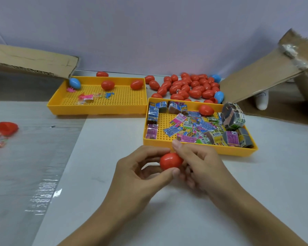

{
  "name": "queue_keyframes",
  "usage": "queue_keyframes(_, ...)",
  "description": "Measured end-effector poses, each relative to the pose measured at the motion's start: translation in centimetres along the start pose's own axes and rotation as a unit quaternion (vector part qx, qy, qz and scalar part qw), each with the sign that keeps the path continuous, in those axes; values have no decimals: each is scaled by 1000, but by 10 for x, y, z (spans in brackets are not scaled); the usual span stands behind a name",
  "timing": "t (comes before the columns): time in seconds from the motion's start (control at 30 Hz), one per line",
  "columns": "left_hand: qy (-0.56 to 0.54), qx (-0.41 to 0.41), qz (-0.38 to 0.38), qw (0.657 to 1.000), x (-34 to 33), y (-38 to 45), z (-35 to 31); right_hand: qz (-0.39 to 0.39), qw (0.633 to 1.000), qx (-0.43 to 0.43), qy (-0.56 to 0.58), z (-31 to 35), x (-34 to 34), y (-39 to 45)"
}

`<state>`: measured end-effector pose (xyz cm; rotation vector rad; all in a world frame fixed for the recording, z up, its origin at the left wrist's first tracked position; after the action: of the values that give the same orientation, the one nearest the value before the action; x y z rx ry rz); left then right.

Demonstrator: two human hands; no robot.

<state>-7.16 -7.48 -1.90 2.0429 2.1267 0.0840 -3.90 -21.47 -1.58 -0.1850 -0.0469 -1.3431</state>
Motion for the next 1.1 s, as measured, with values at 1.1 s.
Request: queue_keyframes(1.1, -62, 109, 0, 992, 3, 0, 10, 5, 993, 96, 73, 3, 13, -15)
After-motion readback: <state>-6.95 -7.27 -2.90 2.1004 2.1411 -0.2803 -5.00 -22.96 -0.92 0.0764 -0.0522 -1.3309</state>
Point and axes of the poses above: each hand's wrist, its own y-axis towards the middle knuckle, its own x-axis out of the back of the hand, z = x × y, the point moved 7 cm from there along y, towards the middle knuckle, and after that the axes turned 3 degrees about -z, right-handed, at the moved point
